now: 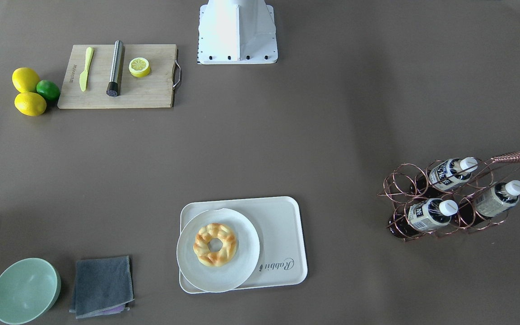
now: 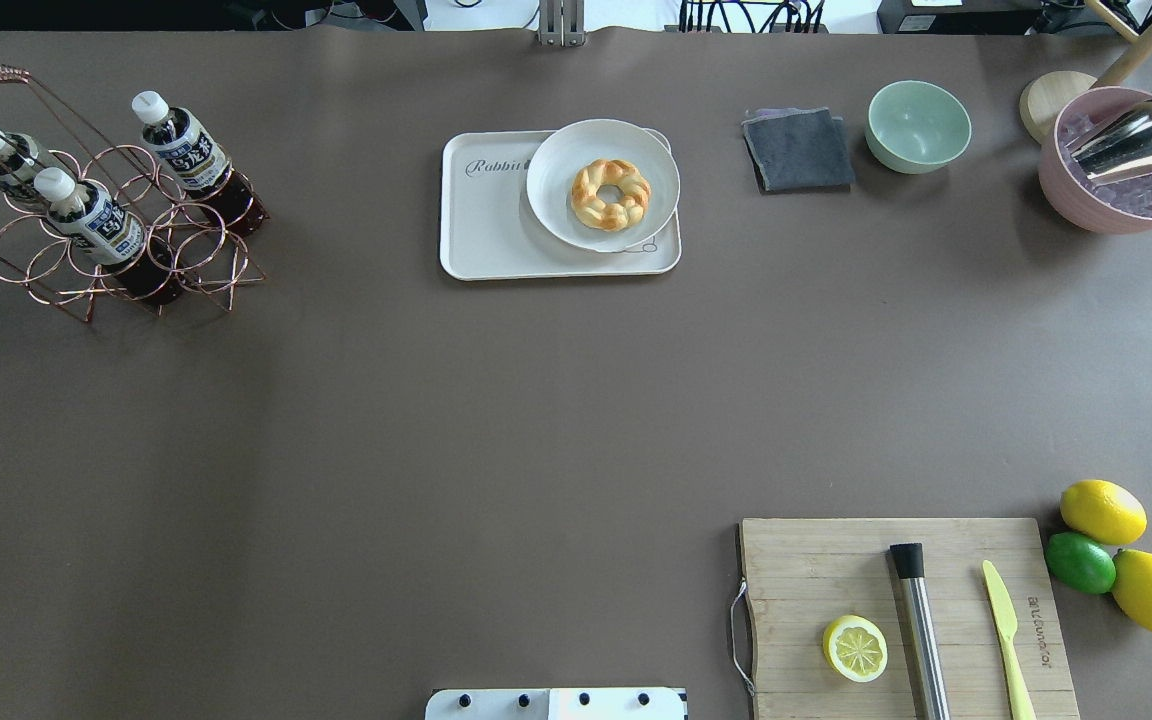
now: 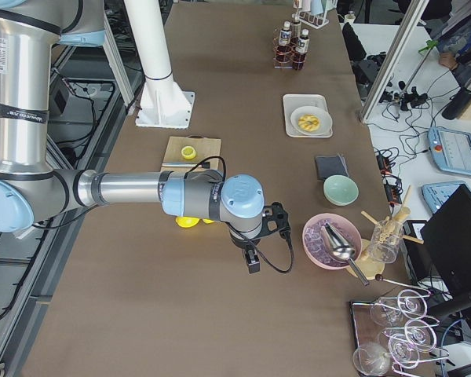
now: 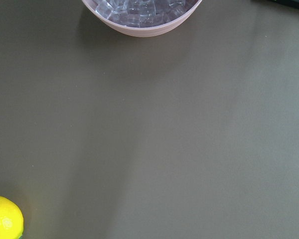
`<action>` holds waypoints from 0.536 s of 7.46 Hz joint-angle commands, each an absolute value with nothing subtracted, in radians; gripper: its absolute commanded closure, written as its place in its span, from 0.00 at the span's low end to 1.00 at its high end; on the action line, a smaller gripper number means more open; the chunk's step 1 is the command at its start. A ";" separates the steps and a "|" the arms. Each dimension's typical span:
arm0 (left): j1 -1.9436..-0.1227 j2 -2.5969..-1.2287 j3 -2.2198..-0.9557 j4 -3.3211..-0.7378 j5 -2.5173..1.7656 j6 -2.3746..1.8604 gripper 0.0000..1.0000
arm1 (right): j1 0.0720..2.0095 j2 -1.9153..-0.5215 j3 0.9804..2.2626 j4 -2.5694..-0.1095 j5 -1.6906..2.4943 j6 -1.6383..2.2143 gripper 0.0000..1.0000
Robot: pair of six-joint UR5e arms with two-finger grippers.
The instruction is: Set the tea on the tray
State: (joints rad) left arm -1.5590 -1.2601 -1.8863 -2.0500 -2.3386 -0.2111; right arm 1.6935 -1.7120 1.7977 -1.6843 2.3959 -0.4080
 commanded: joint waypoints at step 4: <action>-1.549 -1.244 -1.878 -2.048 -2.341 -0.209 0.03 | 1.694 -1.723 1.801 -1.684 2.398 -0.408 0.00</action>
